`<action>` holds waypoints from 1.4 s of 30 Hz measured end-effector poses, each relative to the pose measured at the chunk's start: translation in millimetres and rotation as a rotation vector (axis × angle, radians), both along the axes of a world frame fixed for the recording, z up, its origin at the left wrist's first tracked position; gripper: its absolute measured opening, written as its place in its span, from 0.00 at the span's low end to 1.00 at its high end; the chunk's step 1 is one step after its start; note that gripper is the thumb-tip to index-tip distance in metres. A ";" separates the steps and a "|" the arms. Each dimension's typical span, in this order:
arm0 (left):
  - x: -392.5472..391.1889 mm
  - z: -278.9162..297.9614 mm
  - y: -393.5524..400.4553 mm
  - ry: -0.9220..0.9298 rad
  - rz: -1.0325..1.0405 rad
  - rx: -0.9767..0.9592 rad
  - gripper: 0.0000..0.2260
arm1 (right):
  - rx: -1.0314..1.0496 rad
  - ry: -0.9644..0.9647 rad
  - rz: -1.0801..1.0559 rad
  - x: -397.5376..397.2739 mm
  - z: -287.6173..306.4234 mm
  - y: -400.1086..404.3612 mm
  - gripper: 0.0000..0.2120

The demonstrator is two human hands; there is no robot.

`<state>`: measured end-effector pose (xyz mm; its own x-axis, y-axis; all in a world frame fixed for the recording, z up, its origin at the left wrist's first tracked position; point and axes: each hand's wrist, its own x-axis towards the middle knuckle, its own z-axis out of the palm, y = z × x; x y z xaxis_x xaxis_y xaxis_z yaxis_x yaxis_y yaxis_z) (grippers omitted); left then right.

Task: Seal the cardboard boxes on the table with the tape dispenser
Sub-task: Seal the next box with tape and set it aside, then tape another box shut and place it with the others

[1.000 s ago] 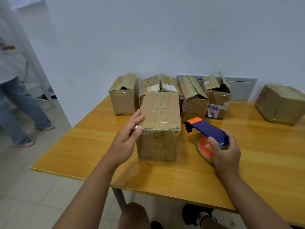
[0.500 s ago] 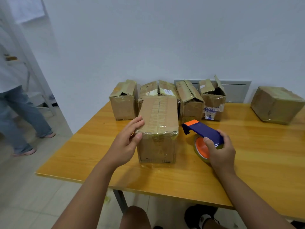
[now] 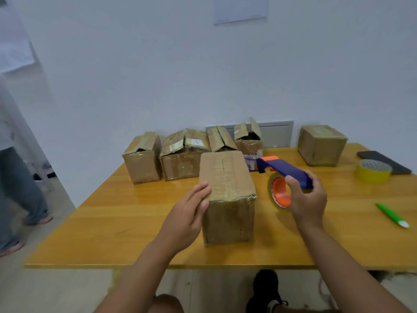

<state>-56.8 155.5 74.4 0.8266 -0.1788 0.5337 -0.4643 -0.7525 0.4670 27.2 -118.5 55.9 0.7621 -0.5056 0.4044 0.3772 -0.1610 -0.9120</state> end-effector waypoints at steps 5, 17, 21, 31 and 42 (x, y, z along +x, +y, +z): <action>11.9 6.0 -72.8 -0.011 -0.084 0.157 0.29 | 0.061 -0.064 -0.123 -19.0 20.7 -67.8 0.24; 118.9 13.1 -190.7 0.022 0.037 0.274 0.26 | 0.105 -0.150 -0.273 -31.6 37.9 -167.1 0.17; 169.0 14.1 -205.0 -0.002 0.008 0.321 0.21 | 0.116 -0.136 -0.254 -10.5 25.2 -168.2 0.24; 290.4 13.0 -232.2 0.027 0.057 0.314 0.21 | 0.048 -0.028 -0.201 61.8 -23.4 -145.8 0.36; 357.6 9.7 -241.6 -0.031 0.084 0.355 0.21 | -0.060 0.073 -0.216 78.8 -43.5 -139.2 0.31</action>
